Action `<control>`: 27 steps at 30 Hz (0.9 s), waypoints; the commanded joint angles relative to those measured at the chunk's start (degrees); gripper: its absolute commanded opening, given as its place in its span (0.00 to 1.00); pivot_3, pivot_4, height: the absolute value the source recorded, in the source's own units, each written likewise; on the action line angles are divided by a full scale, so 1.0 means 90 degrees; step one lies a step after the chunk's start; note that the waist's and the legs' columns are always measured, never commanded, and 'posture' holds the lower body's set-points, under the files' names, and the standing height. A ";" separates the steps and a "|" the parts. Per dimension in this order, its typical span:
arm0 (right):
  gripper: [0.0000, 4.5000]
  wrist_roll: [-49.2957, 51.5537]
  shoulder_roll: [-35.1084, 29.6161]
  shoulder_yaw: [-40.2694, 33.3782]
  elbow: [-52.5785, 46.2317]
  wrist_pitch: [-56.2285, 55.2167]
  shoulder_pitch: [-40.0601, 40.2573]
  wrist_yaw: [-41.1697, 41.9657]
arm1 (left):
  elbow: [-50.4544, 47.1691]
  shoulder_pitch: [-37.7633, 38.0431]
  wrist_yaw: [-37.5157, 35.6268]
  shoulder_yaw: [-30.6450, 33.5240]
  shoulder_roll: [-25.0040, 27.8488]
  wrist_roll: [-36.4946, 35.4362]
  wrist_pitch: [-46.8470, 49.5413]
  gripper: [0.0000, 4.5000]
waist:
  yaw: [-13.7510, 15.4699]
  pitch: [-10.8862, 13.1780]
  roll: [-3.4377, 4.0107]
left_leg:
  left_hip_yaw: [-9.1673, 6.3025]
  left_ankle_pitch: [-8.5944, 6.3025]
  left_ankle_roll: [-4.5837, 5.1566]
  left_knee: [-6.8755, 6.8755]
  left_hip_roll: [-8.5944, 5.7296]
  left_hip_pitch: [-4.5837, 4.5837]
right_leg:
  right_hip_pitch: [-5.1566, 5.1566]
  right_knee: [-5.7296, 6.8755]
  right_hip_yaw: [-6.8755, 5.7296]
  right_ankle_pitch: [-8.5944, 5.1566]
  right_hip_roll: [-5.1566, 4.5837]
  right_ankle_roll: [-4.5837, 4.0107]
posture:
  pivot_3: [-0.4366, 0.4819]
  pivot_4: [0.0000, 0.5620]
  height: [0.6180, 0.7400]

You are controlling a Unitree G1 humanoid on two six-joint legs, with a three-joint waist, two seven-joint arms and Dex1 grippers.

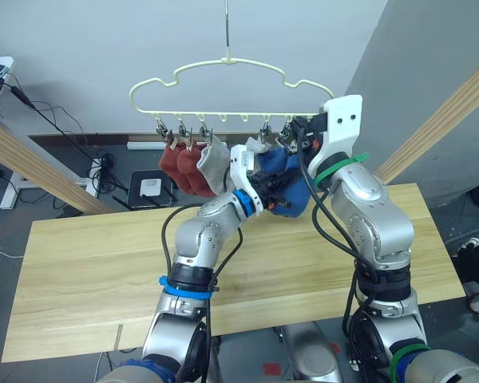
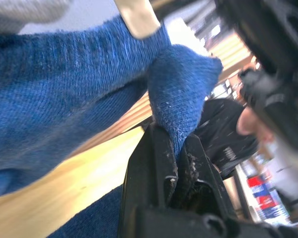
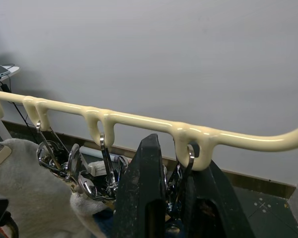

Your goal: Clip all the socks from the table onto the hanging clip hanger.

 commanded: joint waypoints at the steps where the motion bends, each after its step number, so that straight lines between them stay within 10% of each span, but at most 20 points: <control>1: 0.01 0.0115 0.0019 -0.0087 -0.0411 -0.0074 -0.0120 -0.0018 | -0.0256 -0.0107 0.0152 0.0140 -0.0112 -0.0367 0.0254 0.00 | -0.0001 0.0000 0.0000 | 0.0000 0.0000 0.0000 0.0000 0.0000 0.0000 | 0.0000 0.0000 0.0000 0.0000 0.0000 0.0000 | 0.12 0.61 0.93; 27: 0.01 0.0244 0.0029 -0.0146 -0.0483 -0.0133 -0.0148 0.0016 | 0.0094 0.0051 0.0391 -0.0577 -0.0007 0.0738 -0.1103 0.00 | 0.0003 0.0000 0.0000 | 0.0002 0.0000 0.0000 -0.0002 0.0000 0.0000 | 0.0000 -0.0004 0.0002 0.0000 0.0000 0.0000 | 0.12 0.61 0.93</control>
